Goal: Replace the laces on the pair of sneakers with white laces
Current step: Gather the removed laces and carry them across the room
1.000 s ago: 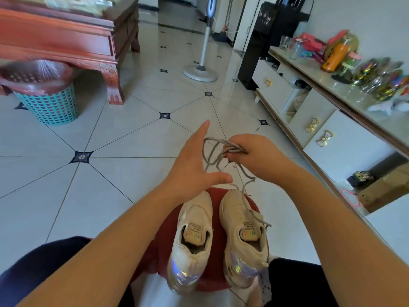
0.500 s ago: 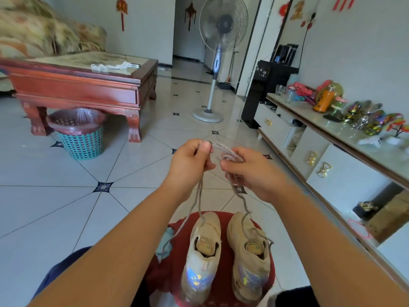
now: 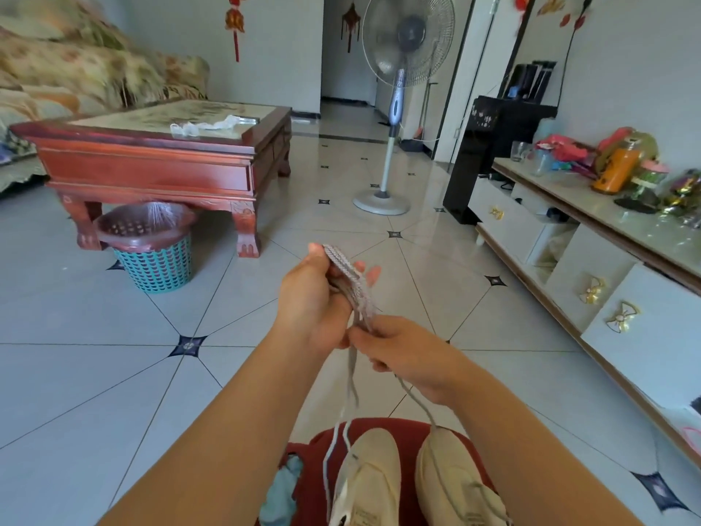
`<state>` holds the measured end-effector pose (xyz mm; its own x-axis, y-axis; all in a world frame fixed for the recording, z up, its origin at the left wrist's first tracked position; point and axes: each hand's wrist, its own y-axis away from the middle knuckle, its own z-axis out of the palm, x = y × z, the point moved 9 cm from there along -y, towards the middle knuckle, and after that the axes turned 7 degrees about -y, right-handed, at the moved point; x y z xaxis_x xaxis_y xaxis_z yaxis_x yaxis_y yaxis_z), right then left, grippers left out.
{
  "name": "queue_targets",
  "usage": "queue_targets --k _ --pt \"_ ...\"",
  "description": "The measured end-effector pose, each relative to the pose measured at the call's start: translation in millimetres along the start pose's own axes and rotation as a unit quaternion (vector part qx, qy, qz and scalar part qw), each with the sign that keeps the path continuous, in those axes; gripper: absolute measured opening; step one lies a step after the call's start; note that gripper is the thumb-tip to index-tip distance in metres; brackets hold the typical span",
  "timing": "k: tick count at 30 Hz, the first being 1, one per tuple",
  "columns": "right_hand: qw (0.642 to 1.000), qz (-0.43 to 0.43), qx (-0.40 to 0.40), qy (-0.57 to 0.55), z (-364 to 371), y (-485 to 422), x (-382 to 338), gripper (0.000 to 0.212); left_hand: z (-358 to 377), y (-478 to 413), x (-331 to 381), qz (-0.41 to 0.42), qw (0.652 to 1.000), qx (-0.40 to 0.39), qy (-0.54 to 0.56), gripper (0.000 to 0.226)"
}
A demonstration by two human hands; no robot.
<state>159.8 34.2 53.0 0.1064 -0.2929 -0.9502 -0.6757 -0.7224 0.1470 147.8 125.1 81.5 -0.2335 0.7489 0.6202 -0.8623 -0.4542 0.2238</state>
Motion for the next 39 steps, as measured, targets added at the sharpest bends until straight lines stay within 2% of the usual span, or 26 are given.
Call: queue_targets --k 3,5,7,11,14,17,22,28,32,35,39 --pt "0.998 0.026 -0.051 -0.039 -3.2 -36.7 26.2 0.022 -9.8 -45.4 -4.1 -0.016 0.998 0.048 0.031 0.024" --pt "0.986 0.055 -0.096 -0.126 -6.3 -59.1 39.7 0.021 -13.4 -76.6 -7.9 -0.040 0.997 0.053 0.031 0.025" --pt "0.976 0.071 -0.116 -0.168 -16.4 -77.6 49.8 0.021 -14.6 -102.2 -7.7 -0.073 0.996 0.042 0.034 0.028" --pt "0.970 0.109 -0.118 -0.180 -43.4 -91.7 62.2 0.021 -18.2 -129.1 16.3 -0.082 0.995 0.058 -0.023 0.031" --pt "0.967 0.152 -0.065 -0.195 -68.4 -93.0 45.9 0.026 -15.2 -130.5 46.5 -0.068 0.990 0.089 -0.091 0.027" --pt "0.969 0.150 -0.002 -0.199 -86.5 -99.9 -8.0 0.029 -3.1 -120.1 84.4 -0.033 0.974 0.119 -0.189 0.019" --pt "0.993 0.082 -0.006 -0.084 -84.8 -112.9 -145.5 0.026 49.8 -91.6 149.0 -0.004 0.941 0.118 -0.318 0.023" --pt "0.999 0.036 0.011 0.033 -73.7 -119.9 -300.0 0.025 142.2 -51.8 228.5 0.032 0.910 0.010 -0.412 0.029" --pt "0.996 0.015 0.040 0.076 -62.9 -122.9 -387.4 0.022 181.4 -31.1 297.3 0.081 0.885 0.004 -0.458 0.014" --pt "0.996 0.015 0.062 0.064 -54.5 -128.2 -436.1 0.006 194.9 -24.7 350.1 0.097 0.862 -0.003 -0.497 0.008" --pt "0.998 0.014 0.064 -0.006 -33.4 -137.1 -479.7 0.005 184.4 -21.8 418.3 0.103 0.855 0.036 -0.508 0.016"
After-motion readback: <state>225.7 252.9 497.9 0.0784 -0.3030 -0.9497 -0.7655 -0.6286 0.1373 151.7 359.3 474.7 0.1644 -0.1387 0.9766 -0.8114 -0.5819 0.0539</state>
